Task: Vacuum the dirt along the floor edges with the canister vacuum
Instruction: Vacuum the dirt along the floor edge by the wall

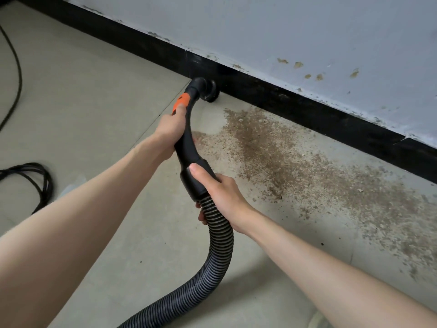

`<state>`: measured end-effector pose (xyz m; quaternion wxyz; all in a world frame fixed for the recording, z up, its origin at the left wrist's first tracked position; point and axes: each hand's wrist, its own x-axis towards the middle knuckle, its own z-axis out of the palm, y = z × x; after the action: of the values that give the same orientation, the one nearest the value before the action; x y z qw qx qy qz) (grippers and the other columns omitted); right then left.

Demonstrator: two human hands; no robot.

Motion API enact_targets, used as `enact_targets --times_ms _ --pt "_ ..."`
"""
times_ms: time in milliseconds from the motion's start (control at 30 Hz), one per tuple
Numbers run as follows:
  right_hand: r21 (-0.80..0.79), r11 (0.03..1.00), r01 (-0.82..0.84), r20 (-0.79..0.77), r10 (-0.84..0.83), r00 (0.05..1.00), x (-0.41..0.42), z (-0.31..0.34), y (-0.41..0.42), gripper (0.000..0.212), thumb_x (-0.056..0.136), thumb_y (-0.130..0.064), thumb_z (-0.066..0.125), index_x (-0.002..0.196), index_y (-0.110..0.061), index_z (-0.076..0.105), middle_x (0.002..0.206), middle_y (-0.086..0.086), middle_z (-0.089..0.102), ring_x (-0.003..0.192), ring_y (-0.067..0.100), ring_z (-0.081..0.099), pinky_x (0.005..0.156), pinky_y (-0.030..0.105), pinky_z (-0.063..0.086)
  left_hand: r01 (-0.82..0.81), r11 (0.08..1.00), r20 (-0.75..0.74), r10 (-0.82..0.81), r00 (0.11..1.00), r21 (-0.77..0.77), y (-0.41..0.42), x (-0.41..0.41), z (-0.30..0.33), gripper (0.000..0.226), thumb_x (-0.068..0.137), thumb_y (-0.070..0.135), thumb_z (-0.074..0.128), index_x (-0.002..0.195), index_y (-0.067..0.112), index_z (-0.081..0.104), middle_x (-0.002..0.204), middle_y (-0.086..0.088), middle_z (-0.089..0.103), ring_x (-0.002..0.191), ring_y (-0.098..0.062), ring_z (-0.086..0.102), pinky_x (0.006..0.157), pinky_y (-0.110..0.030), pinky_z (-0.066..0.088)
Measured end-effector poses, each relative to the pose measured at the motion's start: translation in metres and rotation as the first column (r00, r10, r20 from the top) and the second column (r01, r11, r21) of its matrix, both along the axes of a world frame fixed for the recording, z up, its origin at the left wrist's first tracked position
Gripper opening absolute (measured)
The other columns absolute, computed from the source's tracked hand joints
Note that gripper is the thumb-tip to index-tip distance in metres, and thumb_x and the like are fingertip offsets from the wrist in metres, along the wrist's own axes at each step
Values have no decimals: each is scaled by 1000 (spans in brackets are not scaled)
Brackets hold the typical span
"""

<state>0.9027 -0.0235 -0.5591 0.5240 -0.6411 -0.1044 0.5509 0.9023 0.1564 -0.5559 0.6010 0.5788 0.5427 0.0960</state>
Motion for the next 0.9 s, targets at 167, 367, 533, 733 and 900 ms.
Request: enact_targets --times_ms 167,367,533,733,900 --pt "36 997 -64 -54 65 996 -49 1 19 50 84 -56 67 84 -7 58 63 7 59 40 21 57 43 26 47 -35 999 -27 36 999 6 16 -49 12 60 92 58 44 115 3 47 79 -10 58 56 -23 57 62 -33 53" --pt "43 983 -176 -46 178 983 -92 2 36 50 81 -60 66 81 -11 59 67 7 60 40 19 58 45 26 49 -166 986 -30 166 986 -8 30 -116 19 53 95 52 43 111 2 45 71 -11 55 48 -25 55 51 -29 49" --pt "21 957 -290 5 290 957 -114 1 37 60 70 -70 65 83 -11 59 68 7 62 41 18 60 45 25 49 -263 960 -20 263 965 -100 32 -156 13 68 89 64 47 120 3 43 69 -11 53 49 -24 54 53 -30 49" --pt "32 942 -334 129 328 936 -131 -8 28 69 57 -81 58 91 -21 52 78 2 64 48 16 61 52 35 55 -287 950 25 292 956 -127 29 -176 12 61 92 59 47 120 5 42 69 -9 51 51 -23 52 51 -29 50" --pt "-12 954 -299 301 288 909 -128 -23 20 43 82 -63 66 90 -24 50 69 -3 62 54 15 62 71 42 58 -269 961 110 275 955 -68 31 -167 19 41 96 51 46 98 10 45 71 -8 47 50 -23 51 46 -25 50"
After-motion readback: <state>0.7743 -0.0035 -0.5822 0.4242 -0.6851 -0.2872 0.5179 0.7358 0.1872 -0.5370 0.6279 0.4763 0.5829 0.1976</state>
